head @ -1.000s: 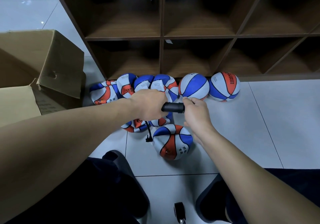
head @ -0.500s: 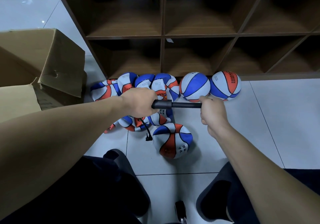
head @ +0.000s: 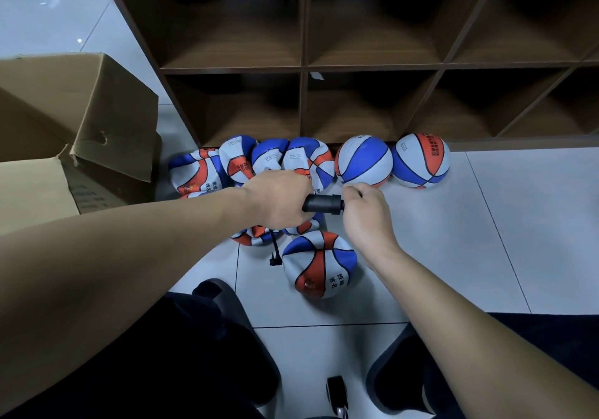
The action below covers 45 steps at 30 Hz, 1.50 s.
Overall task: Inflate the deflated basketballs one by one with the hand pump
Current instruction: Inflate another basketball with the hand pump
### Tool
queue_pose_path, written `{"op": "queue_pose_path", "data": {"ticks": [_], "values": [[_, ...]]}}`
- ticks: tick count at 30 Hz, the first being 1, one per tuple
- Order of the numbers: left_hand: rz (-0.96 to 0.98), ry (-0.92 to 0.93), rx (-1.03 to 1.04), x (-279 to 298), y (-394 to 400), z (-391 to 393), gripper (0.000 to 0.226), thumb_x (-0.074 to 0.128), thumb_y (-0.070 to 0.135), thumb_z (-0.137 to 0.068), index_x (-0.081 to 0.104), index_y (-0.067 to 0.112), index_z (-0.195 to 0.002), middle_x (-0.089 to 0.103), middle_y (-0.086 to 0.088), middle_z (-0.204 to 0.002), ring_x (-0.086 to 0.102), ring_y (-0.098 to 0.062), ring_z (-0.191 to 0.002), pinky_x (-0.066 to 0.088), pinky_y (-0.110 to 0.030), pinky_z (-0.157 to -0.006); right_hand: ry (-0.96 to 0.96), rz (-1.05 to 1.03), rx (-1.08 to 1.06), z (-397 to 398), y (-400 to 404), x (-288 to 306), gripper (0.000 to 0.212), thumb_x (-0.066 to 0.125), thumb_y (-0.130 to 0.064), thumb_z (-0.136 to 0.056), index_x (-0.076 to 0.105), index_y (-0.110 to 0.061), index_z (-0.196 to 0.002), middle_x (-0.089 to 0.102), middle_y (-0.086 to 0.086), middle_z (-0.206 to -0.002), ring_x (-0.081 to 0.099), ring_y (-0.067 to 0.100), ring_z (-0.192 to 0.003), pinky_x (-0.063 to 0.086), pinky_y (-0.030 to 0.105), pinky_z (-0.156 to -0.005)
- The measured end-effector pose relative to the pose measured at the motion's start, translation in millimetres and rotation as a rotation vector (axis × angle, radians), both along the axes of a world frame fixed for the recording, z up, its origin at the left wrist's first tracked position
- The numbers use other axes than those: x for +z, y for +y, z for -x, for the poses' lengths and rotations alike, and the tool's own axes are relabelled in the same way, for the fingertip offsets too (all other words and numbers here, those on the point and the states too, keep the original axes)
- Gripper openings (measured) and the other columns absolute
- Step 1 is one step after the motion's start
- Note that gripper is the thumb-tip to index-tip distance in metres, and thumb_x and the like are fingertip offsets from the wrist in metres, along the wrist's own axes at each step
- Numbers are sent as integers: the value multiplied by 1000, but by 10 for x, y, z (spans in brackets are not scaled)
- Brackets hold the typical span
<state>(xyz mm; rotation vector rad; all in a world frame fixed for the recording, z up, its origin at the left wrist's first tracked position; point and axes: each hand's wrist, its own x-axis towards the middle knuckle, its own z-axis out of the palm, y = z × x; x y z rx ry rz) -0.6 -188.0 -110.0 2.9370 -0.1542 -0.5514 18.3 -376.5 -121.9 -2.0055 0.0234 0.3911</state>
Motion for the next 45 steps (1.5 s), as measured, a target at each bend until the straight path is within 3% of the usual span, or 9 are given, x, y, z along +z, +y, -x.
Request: {"op": "queue_pose_path", "data": {"ticks": [2, 7, 9, 12, 14, 19, 22, 28, 45], "values": [[5, -3, -8, -8, -15, -6, 27, 60, 44, -96, 64, 24, -77, 66, 1, -67, 66, -24, -63, 55, -36, -57, -23, 7, -5, 8, 14, -5, 41, 47, -23, -111, 44, -20, -70, 44, -4, -68, 43, 13, -62, 35, 12, -46], [22, 0, -26, -8, 5, -26, 27, 60, 45, -96, 66, 25, -80, 66, 1, -68, 65, -22, -63, 56, -37, -58, -21, 17, -1, -22, 13, -14, 41, 47, -22, -111, 44, -23, -70, 45, -4, -70, 44, 12, -62, 36, 10, -45], [54, 6, -18, 0, 28, -31, 26, 62, 44, -97, 66, 25, -80, 67, 1, -68, 64, -21, -61, 53, -36, -55, 13, 38, 0, -79, -12, -1, 41, 48, -22, -109, 43, -22, -68, 44, -4, -67, 42, 16, -60, 36, 16, -48], [54, 22, 16, -7, 141, -36, 24, 63, 42, -99, 64, 27, -81, 64, 2, -68, 62, -20, -62, 45, -33, -54, 62, 49, -76, -237, -142, -3, 35, 49, -24, -100, 37, -18, -68, 38, -1, -62, 35, 25, -63, 33, 36, -60], [22, 29, 29, -30, 258, -27, 23, 64, 42, -99, 61, 28, -80, 63, 4, -68, 62, -19, -64, 46, -34, -55, 109, 43, -127, -335, -266, -41, 25, 49, -27, -95, 41, -19, -73, 34, 1, -64, 32, 24, -66, 29, 41, -61], [-3, 58, 56, -66, 378, 4, 25, 67, 43, -98, 61, 29, -79, 65, 2, -69, 64, -20, -65, 53, -37, -60, 170, 31, -224, -400, -391, -56, 31, 50, -18, -93, 30, -22, -70, 27, -6, -57, 23, 22, -58, 23, 30, -52], [29, 64, 68, -48, 299, -1, 23, 65, 41, -98, 63, 26, -80, 66, 0, -69, 64, -22, -63, 56, -38, -61, 144, 21, -237, -374, -320, -8, 32, 49, -13, -92, 27, -21, -70, 25, -5, -60, 21, 22, -62, 20, 32, -54], [48, 52, 71, 25, 150, -4, 22, 63, 38, -98, 64, 25, -81, 63, 0, -68, 59, -20, -60, 50, -35, -56, 27, 35, -168, -230, -145, 46, 36, 49, -14, -96, 29, -18, -67, 33, 1, -65, 29, 23, -67, 27, 40, -62], [74, 18, 15, 12, -44, 3, 28, 64, 47, -96, 67, 24, -80, 67, 1, -66, 67, -23, -61, 60, -40, -60, 6, 56, -49, 4, 28, 86, 42, 47, -20, -110, 42, -24, -69, 43, -6, -69, 40, 11, -60, 31, 23, -53]]}}
